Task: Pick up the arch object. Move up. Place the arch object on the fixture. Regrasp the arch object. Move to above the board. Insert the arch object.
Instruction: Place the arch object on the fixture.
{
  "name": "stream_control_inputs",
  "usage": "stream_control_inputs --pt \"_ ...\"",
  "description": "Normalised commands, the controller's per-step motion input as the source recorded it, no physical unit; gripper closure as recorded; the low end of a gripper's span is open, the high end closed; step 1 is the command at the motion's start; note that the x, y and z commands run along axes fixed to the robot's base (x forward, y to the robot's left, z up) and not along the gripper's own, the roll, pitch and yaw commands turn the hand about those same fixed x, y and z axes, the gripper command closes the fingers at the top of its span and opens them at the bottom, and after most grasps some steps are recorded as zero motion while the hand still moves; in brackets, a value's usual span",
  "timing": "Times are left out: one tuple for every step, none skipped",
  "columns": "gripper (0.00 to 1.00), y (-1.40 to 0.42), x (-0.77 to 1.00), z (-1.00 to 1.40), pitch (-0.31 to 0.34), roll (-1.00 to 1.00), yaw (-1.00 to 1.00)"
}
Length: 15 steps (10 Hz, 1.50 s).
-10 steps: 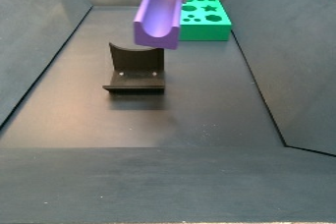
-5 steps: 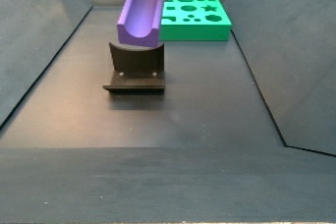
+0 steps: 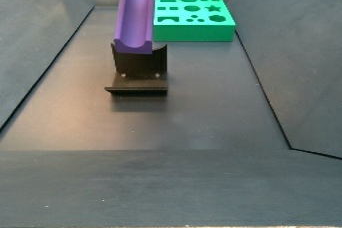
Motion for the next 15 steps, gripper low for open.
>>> stream_control_inputs --pt "1.00 0.03 0.06 0.00 0.216 -1.00 -0.01" --pt "1.00 0.03 0.06 -0.01 0.221 -1.00 -0.03" --pt "1.00 0.03 0.07 -0.01 0.233 -1.00 -0.06" --pt "1.00 0.04 0.08 -0.01 0.247 -1.00 -0.08" --pt "1.00 0.04 0.09 -0.01 0.262 -1.00 -0.13" --pt "1.00 0.04 0.08 -0.01 0.271 -1.00 -0.18" --pt "1.00 0.04 0.08 -0.01 0.253 -0.93 -0.23" --pt "1.00 0.05 0.08 -0.01 0.182 -0.67 -0.26" --pt "1.00 0.05 0.08 -0.02 0.130 -0.48 -0.26" --pt "1.00 0.04 0.08 -0.01 0.077 -0.32 -0.25" --pt "1.00 0.03 0.07 0.00 0.027 -0.23 -0.24" --pt "1.00 0.03 0.06 0.00 -0.012 -0.18 -0.21" --pt "1.00 0.03 0.09 -1.00 -0.109 -0.19 -0.06" --pt "1.00 0.03 0.10 -1.00 -0.125 -0.18 -0.02" --pt "1.00 0.03 0.11 -1.00 -0.120 -0.16 0.00"
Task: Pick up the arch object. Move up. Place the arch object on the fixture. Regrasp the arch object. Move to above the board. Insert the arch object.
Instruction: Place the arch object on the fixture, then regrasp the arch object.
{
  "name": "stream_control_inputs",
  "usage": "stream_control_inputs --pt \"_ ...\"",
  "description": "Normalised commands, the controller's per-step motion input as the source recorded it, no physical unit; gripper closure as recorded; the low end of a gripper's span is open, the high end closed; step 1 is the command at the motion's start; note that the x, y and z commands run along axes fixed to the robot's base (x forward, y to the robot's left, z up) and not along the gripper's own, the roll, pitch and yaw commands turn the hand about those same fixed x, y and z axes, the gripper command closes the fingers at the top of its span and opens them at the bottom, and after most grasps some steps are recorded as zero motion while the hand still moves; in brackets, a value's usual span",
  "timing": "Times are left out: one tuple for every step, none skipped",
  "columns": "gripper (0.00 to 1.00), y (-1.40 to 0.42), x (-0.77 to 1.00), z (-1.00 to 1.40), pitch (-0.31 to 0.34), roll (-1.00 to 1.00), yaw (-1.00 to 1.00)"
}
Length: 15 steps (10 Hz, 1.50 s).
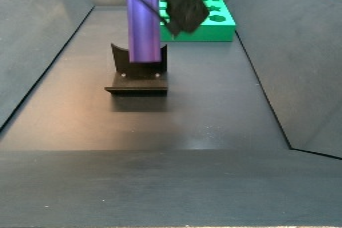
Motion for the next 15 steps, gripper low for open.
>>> stream_control_inputs --pt "1.00 0.03 0.11 -1.00 -0.094 -0.11 0.03" --pt "1.00 0.03 0.12 -1.00 -0.079 -0.09 0.04" --pt "1.00 0.02 0.12 -0.88 -0.051 -0.07 0.05" --pt "1.00 0.01 0.09 -0.65 -0.019 -0.06 0.05" --pt "1.00 0.00 0.08 -0.51 -0.008 -0.06 0.04" --pt "1.00 -0.01 0.07 -0.43 -0.003 -0.06 0.03" --pt "1.00 -0.01 0.05 -0.30 -0.001 -0.06 0.02" --pt "1.00 -0.01 0.04 -0.22 -0.007 -0.05 0.00" --pt "1.00 0.00 0.04 -0.20 -0.011 -0.05 0.00" --pt "1.00 0.00 0.04 -0.19 -0.013 -0.05 0.00" --pt "1.00 0.01 0.04 -0.18 -0.016 -0.05 0.00" --pt "1.00 0.01 0.04 -0.18 -0.017 -0.05 0.00" --pt "0.00 0.00 0.00 0.00 0.000 0.00 0.00" --pt "0.00 0.00 0.00 1.00 -0.071 0.01 -0.01" --pt "0.00 0.00 -0.01 1.00 -0.065 0.01 0.01"
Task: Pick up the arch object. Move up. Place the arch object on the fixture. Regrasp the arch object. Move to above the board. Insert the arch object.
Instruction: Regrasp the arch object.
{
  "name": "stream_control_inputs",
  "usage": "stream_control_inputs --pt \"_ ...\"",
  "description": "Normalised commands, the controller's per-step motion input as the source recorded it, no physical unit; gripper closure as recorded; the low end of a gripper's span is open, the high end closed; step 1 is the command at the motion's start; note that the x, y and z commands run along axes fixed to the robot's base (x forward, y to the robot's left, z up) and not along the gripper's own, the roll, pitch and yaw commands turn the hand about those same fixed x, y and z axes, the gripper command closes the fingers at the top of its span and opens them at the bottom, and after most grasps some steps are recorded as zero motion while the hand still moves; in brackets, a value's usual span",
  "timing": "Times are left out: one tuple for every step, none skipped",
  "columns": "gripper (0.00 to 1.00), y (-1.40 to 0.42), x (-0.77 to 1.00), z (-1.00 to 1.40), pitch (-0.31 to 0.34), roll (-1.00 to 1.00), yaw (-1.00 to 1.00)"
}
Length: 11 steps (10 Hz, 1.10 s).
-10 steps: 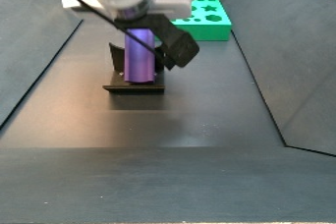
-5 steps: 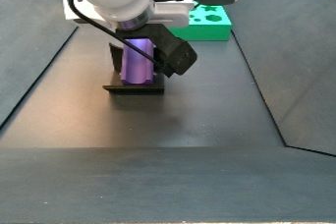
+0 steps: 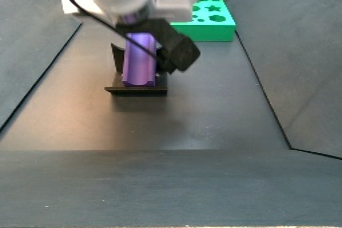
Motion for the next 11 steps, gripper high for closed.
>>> stream_control_inputs --pt "0.00 0.01 -0.03 1.00 -0.051 0.02 0.03" --pt "0.00 0.00 -0.03 1.00 -0.039 0.03 0.04" --pt "0.00 0.01 -0.03 1.00 -0.006 0.03 0.06" --pt "0.00 0.01 -0.03 0.90 0.024 0.03 0.06" --pt "0.00 0.01 -0.02 0.65 0.056 0.03 0.05" --pt "0.00 0.01 -0.02 0.52 0.072 0.03 0.05" --pt "0.00 0.01 -0.02 0.27 0.095 0.03 0.03" --pt "0.00 -0.67 0.15 0.80 0.074 1.00 0.01" --pt "0.00 -0.64 0.15 0.67 0.075 1.00 0.01" --pt "0.00 -0.43 0.06 0.48 0.070 1.00 0.01" --pt "0.00 -0.22 0.02 0.28 0.067 1.00 0.01"
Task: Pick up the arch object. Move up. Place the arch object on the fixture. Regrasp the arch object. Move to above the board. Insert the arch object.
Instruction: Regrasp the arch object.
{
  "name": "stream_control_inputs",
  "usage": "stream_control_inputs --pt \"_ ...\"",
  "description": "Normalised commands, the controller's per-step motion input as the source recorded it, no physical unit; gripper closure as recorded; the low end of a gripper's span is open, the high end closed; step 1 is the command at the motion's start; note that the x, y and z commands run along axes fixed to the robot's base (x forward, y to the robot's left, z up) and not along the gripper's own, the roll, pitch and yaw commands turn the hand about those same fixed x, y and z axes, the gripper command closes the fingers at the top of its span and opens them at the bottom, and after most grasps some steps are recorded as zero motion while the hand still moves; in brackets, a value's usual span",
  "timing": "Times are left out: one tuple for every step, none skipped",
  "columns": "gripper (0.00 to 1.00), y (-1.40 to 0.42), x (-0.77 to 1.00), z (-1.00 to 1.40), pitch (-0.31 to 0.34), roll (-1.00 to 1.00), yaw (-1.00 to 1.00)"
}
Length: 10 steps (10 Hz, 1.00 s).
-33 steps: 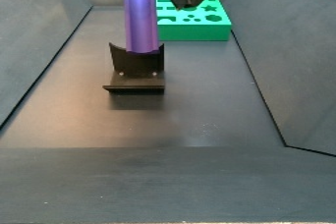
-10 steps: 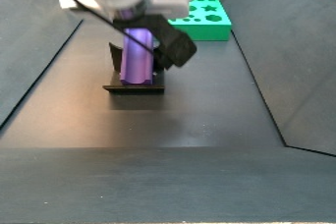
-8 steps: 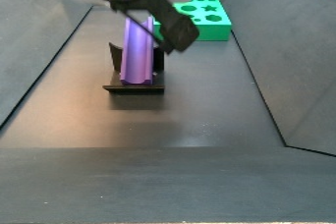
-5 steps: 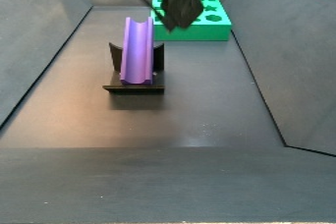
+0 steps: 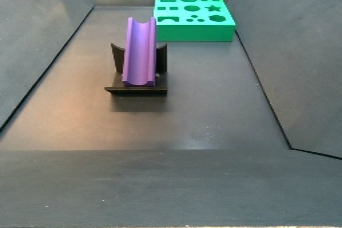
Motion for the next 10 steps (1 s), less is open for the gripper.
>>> stream_control_inputs --pt "0.00 -0.14 0.00 0.15 0.066 1.00 0.01" --pt "0.00 -0.08 0.01 0.05 0.065 1.00 0.01" --pt "0.00 -0.05 0.00 0.05 0.065 1.00 0.01" --pt "0.00 -0.04 -0.01 0.04 0.062 1.00 0.01" --pt "0.00 -0.03 -0.01 0.03 0.060 1.00 0.01" --pt "0.00 -0.03 -0.01 0.01 0.057 1.00 0.01" --pt "0.00 -0.02 -0.01 0.01 0.055 1.00 0.01" --pt "0.00 -0.02 0.00 0.01 0.053 1.00 0.01" --pt "0.00 -0.02 0.00 0.01 0.052 1.00 0.01" --pt "0.00 -0.02 0.01 0.01 0.052 1.00 0.01"
